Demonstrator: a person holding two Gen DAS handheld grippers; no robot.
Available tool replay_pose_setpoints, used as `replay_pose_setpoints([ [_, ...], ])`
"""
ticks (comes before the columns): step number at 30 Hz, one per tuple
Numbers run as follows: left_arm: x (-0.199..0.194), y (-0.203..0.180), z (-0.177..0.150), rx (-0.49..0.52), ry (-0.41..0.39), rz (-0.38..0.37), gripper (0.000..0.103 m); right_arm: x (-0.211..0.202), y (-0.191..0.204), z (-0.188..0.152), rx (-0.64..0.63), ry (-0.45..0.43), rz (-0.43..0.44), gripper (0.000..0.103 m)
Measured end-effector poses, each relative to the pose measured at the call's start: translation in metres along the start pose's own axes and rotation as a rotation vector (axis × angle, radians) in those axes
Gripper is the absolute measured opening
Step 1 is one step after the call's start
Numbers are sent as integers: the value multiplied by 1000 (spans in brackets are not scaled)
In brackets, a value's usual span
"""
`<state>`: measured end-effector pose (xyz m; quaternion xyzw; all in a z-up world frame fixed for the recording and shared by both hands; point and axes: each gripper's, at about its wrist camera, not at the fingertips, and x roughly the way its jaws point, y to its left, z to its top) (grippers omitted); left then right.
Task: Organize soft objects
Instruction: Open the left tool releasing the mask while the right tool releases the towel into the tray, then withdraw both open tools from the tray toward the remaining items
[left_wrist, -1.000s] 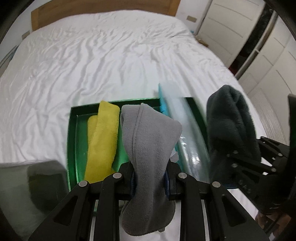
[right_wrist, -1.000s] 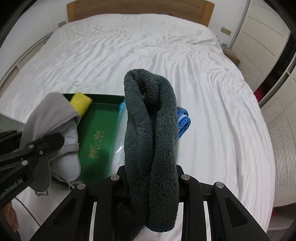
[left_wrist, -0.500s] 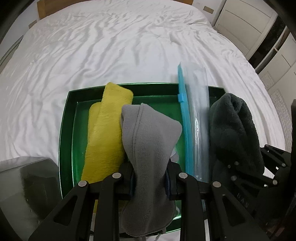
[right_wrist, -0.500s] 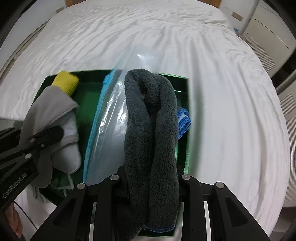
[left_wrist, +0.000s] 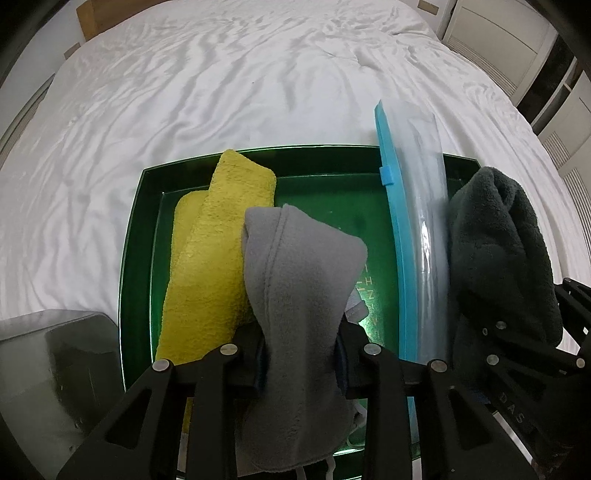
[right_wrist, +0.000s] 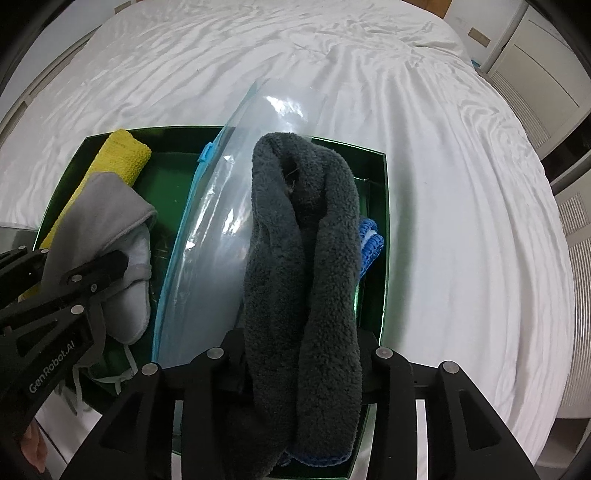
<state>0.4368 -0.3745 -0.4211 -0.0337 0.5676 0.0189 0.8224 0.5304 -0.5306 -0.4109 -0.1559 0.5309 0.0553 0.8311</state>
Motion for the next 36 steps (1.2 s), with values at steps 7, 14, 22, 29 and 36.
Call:
replay_pose_setpoints([
  [7, -4, 3, -4, -7, -5, -1, 29, -4, 0, -5, 3, -15, -9, 52],
  [14, -11, 4, -4, -4, -20, -5, 45, -10, -2, -8, -3, -23, -14, 61],
  [22, -30, 4, 1, -6, -75, -23, 66, -29, -6, -11, -11, -61, -3, 78],
  [29, -45, 6, 5, -3, -111, -22, 66, -48, -7, -17, -9, -97, 0, 80],
  [36, -63, 5, -1, 18, -158, 0, 66, -72, -6, -25, -8, -130, -1, 82],
])
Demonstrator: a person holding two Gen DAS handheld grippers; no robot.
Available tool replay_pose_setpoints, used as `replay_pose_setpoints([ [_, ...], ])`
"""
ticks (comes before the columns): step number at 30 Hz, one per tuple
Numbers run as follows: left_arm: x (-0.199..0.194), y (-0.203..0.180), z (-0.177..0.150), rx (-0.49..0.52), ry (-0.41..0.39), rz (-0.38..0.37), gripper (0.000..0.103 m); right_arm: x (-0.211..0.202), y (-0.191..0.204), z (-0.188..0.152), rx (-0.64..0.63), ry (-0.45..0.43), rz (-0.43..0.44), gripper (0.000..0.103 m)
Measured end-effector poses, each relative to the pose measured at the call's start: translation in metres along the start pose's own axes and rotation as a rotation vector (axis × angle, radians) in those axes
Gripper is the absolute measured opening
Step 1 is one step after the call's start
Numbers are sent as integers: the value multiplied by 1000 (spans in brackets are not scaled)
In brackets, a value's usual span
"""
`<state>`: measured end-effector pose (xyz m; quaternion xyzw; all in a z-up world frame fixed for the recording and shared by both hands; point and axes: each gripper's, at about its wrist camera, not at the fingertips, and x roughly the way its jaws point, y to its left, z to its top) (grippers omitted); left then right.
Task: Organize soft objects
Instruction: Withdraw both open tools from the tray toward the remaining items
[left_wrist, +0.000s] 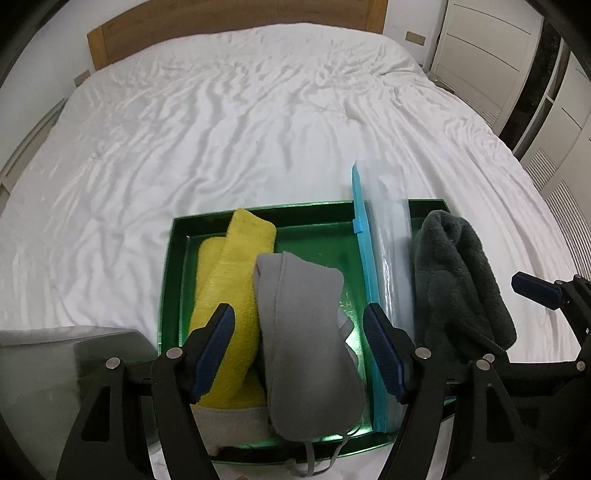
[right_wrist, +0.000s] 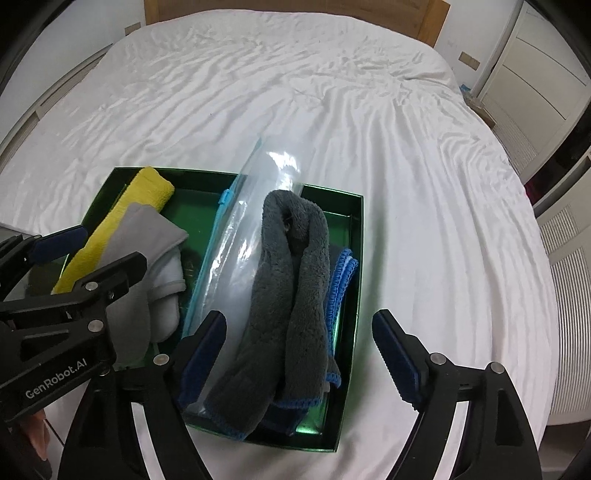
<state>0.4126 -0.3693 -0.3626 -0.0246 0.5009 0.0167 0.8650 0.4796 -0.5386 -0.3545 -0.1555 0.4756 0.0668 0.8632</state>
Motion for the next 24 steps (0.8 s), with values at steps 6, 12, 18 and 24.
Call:
replay_pose_setpoints([
  [6, -24, 3, -6, 3, -40, 11, 66, -26, 2, -7, 7, -30, -31, 82],
  [12, -47, 5, -17, -2, -58, 1, 67, -55, 2, -15, 34, -50, -65, 82],
  [18, -77, 5, -41, -4, -58, -56, 67, -94, 7, -34, 63, -89, -102, 82],
  [24, -129, 12, -94, 46, -59, -115, 71, -134, 21, -74, 96, -108, -140, 82],
])
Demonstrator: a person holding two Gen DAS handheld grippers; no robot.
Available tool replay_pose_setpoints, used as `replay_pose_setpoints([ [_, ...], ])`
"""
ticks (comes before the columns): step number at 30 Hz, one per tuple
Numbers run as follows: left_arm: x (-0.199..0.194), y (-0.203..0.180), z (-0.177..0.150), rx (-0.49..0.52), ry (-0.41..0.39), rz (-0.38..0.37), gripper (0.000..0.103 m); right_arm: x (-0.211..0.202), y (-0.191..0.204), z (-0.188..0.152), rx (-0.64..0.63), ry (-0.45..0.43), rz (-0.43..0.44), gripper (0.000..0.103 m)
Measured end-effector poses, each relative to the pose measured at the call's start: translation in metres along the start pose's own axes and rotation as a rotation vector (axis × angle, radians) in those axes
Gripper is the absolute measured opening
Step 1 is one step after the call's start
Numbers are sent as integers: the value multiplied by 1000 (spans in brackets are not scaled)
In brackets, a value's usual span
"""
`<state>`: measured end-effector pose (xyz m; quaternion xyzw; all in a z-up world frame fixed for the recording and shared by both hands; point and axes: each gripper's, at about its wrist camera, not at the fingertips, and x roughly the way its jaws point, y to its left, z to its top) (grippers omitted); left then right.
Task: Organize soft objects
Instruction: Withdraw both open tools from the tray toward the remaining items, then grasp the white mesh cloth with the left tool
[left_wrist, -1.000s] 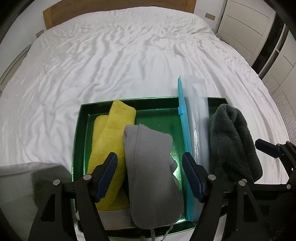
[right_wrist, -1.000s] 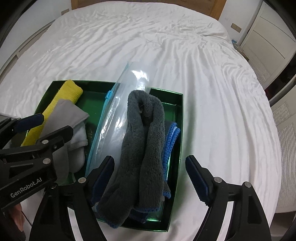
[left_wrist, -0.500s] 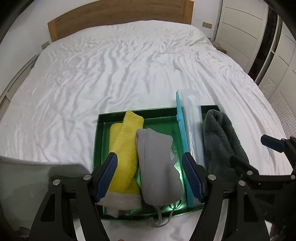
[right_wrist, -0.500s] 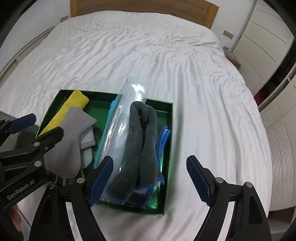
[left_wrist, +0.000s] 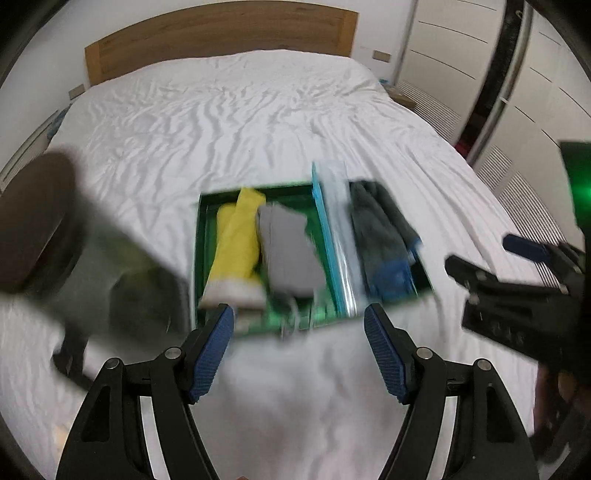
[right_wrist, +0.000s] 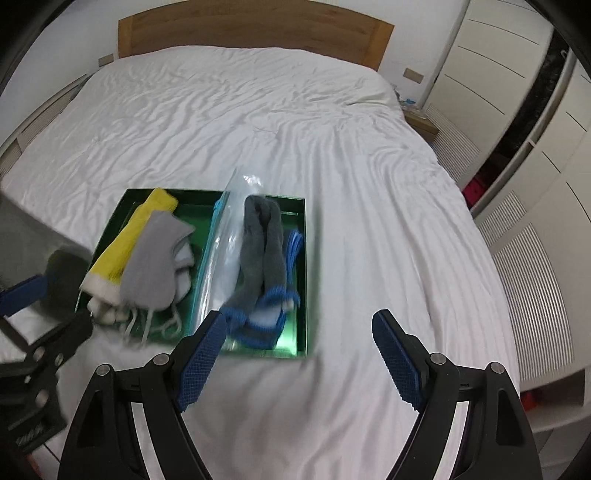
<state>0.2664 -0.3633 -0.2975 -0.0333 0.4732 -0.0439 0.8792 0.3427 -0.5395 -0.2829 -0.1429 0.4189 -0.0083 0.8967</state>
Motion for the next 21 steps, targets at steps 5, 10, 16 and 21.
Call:
replay_pose_setpoints([
  [5, -38, 34, -63, 52, 51, 6, 72, -42, 32, -42, -19, 9, 21, 82],
  [10, -75, 98, -129, 92, 112, 82, 72, -82, 84, -82, -38, 33, 82, 82],
  [16, -108, 187, -201, 48, 248, 188, 72, -116, 162, -117, -28, 63, 212, 82],
  [21, -103, 250, -241, 8, 338, 138, 72, -124, 218, -134, -46, 98, 281, 82],
])
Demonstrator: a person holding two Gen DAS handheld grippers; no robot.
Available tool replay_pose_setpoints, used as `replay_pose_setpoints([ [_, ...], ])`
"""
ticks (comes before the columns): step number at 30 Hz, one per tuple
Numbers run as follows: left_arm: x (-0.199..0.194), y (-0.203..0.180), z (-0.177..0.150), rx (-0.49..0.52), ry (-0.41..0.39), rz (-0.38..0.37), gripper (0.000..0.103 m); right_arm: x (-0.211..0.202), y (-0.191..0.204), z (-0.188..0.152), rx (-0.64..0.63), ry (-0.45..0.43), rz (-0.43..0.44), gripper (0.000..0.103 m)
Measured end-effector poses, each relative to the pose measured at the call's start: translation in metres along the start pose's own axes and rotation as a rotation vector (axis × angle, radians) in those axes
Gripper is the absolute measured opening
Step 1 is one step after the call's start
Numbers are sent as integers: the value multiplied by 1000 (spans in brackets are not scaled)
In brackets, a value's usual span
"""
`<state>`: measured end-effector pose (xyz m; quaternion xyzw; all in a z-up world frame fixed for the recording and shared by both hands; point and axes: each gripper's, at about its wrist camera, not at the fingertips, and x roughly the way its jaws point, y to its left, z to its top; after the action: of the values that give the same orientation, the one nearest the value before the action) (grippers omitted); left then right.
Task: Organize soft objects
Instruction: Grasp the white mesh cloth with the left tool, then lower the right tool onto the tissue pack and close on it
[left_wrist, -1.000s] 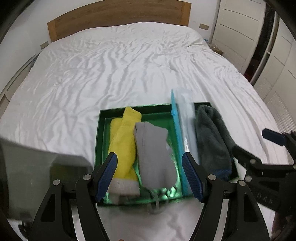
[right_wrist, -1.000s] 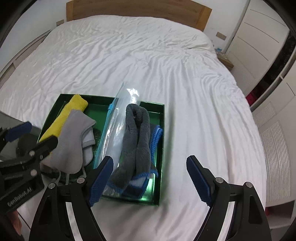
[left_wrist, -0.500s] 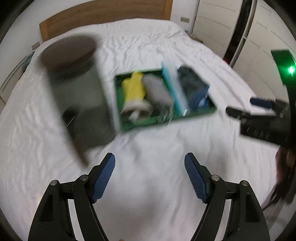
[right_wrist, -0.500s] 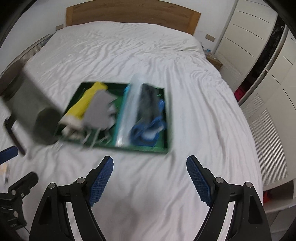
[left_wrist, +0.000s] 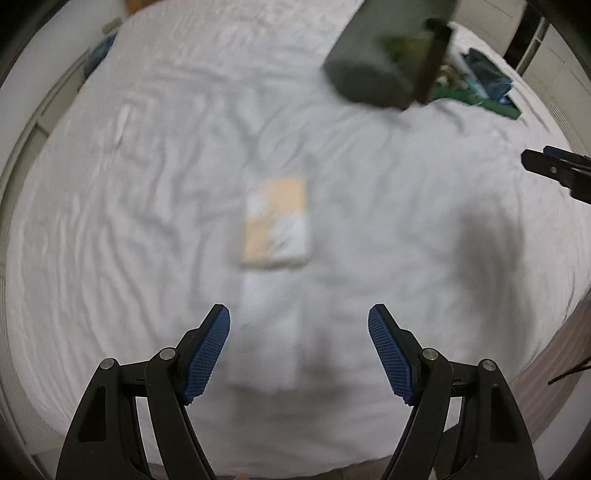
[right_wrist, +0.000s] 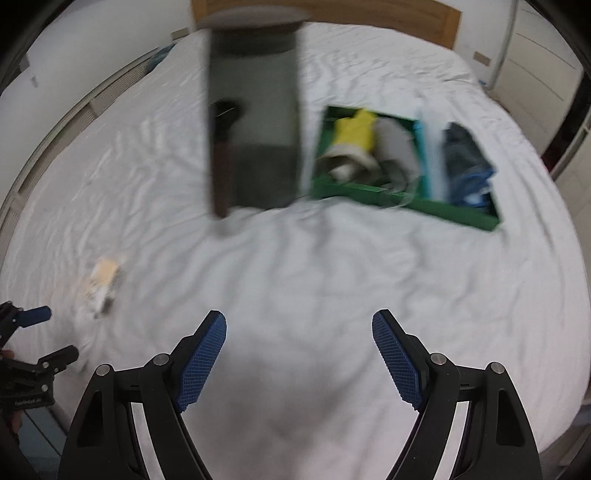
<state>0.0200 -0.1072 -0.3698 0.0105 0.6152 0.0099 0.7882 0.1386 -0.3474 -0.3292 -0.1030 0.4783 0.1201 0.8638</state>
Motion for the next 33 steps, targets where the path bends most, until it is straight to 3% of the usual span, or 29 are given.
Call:
replay_pose_setpoints([
  [9, 41, 26, -17, 26, 79, -82, 72, 23, 75, -12, -33, 35, 70, 82],
  [21, 64, 18, -24, 98, 78, -79, 71, 68, 118, -10, -25, 73, 113, 82],
  [28, 64, 42, -33, 119, 66, -108, 46, 91, 135, -6, 3, 93, 135, 82],
  [30, 66, 48, -32, 121, 71, -128, 32, 93, 138, -6, 1, 95, 137, 82],
  [33, 66, 59, -31, 108, 71, -143, 22, 95, 144, -5, 6, 96, 160, 82],
])
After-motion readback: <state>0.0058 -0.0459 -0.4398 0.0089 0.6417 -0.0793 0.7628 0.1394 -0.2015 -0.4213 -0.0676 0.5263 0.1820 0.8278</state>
